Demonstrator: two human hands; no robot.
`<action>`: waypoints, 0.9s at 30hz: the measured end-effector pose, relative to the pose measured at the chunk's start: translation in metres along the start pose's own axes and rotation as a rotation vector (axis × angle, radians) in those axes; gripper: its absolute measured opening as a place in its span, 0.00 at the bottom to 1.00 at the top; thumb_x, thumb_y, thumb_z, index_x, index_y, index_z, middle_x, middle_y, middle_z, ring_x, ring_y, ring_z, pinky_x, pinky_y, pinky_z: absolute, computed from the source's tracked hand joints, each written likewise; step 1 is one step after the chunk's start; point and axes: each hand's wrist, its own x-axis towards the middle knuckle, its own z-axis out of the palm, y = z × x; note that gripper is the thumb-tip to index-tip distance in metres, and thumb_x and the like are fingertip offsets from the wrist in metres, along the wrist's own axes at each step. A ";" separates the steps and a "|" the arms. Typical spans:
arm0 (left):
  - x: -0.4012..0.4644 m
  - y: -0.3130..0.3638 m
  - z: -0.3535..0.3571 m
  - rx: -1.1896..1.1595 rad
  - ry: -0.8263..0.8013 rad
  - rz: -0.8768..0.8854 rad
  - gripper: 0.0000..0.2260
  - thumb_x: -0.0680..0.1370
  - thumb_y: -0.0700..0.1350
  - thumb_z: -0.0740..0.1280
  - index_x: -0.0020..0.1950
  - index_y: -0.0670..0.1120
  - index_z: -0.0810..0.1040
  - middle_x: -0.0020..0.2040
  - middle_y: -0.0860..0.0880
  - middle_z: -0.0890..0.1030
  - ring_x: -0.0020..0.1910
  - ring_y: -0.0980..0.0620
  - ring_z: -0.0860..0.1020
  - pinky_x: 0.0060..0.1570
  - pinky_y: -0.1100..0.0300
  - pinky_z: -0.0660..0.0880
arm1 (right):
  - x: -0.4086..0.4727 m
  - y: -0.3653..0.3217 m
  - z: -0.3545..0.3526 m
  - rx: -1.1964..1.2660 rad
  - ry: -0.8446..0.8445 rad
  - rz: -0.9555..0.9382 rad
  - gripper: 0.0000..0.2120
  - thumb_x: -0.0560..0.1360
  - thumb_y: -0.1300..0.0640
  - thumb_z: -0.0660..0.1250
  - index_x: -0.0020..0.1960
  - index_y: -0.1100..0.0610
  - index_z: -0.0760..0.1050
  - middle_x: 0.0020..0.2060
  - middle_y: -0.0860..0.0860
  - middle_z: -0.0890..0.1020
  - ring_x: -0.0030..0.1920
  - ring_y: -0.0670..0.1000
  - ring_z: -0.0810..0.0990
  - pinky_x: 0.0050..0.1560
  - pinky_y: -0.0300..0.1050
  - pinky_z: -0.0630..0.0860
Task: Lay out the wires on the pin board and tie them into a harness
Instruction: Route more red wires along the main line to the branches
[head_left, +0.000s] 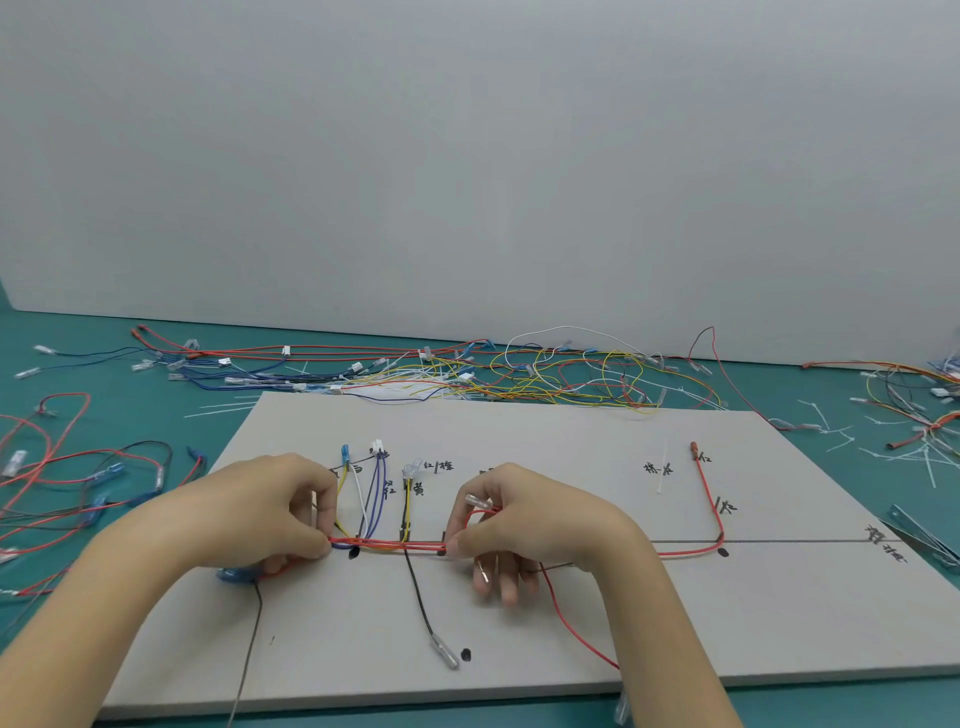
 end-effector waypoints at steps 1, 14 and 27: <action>0.000 0.001 0.000 0.000 0.003 0.016 0.05 0.71 0.46 0.73 0.37 0.54 0.79 0.34 0.50 0.82 0.28 0.53 0.80 0.30 0.63 0.75 | 0.000 0.000 0.000 -0.005 -0.006 0.001 0.01 0.76 0.62 0.66 0.46 0.58 0.76 0.29 0.55 0.81 0.22 0.51 0.76 0.22 0.36 0.68; 0.004 0.002 0.001 -0.061 -0.003 0.076 0.07 0.66 0.47 0.77 0.37 0.57 0.81 0.33 0.54 0.83 0.27 0.54 0.77 0.31 0.62 0.76 | -0.003 0.000 -0.003 0.023 0.009 -0.027 0.00 0.76 0.62 0.66 0.46 0.58 0.76 0.29 0.54 0.81 0.22 0.51 0.76 0.22 0.37 0.67; 0.001 -0.002 -0.005 -0.203 0.002 0.083 0.04 0.67 0.43 0.72 0.38 0.52 0.81 0.37 0.48 0.83 0.30 0.48 0.78 0.32 0.54 0.78 | -0.003 0.000 -0.002 0.018 0.003 -0.042 0.03 0.76 0.62 0.65 0.45 0.56 0.75 0.30 0.53 0.81 0.22 0.50 0.75 0.22 0.36 0.67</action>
